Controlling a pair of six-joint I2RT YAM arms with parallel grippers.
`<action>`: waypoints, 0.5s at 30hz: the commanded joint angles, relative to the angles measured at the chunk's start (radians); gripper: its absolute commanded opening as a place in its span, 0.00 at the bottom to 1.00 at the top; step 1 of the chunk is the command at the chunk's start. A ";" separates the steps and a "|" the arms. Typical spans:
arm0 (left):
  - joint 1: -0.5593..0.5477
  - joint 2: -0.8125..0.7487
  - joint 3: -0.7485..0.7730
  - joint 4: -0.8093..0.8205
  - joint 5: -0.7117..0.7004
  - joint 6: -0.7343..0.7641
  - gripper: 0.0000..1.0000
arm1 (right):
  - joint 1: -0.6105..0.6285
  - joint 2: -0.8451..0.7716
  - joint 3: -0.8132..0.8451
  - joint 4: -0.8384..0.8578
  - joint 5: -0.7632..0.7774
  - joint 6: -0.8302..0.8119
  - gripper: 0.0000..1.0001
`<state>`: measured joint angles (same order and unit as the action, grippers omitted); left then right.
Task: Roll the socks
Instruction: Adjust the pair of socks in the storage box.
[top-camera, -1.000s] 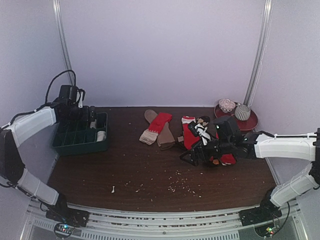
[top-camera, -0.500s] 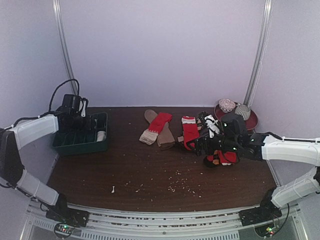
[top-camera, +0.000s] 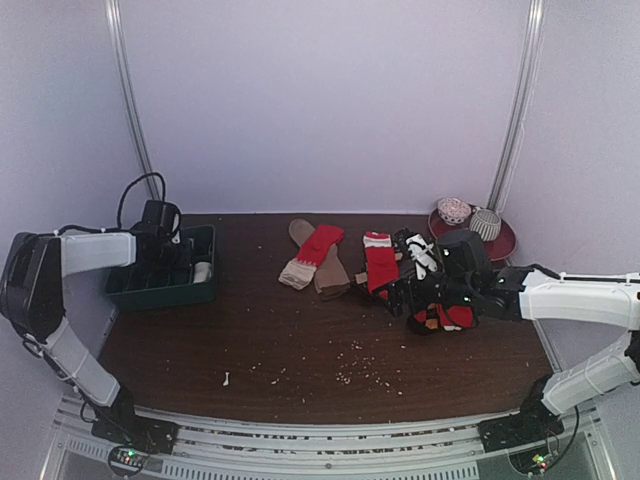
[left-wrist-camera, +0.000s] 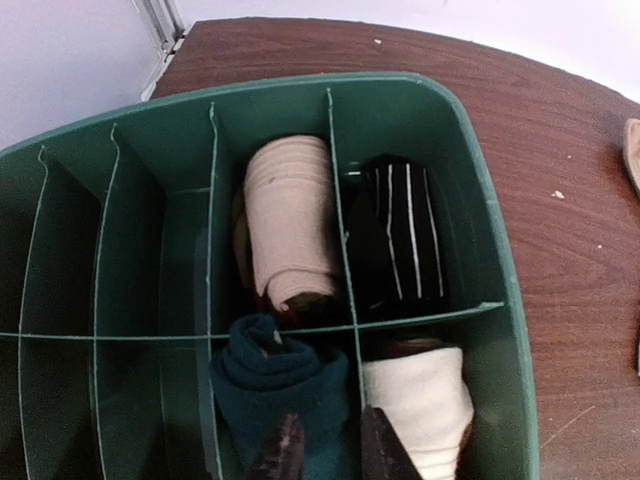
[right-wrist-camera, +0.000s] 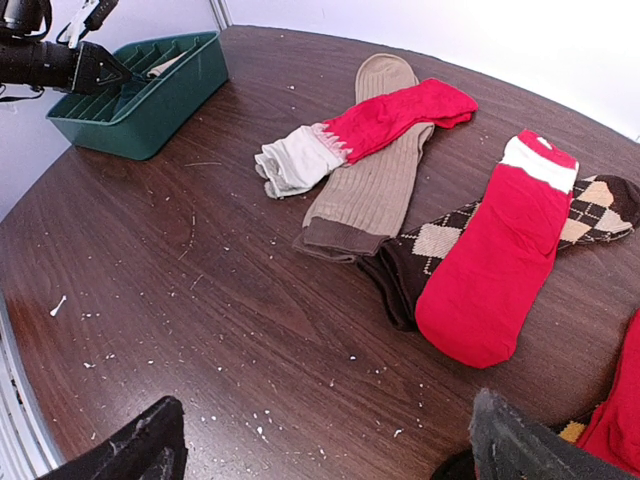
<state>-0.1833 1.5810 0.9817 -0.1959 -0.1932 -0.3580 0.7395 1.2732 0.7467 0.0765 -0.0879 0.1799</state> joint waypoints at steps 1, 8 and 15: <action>0.000 0.056 0.026 0.085 -0.039 -0.018 0.19 | -0.006 -0.009 -0.001 -0.009 -0.009 -0.004 1.00; 0.024 0.120 0.046 0.097 -0.029 -0.015 0.18 | -0.006 0.012 0.003 -0.009 -0.021 -0.008 1.00; 0.038 0.218 0.085 0.085 0.000 0.017 0.17 | -0.008 0.034 0.008 -0.012 -0.032 -0.011 1.00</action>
<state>-0.1631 1.7382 1.0237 -0.1356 -0.2050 -0.3641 0.7391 1.2911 0.7467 0.0765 -0.1024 0.1795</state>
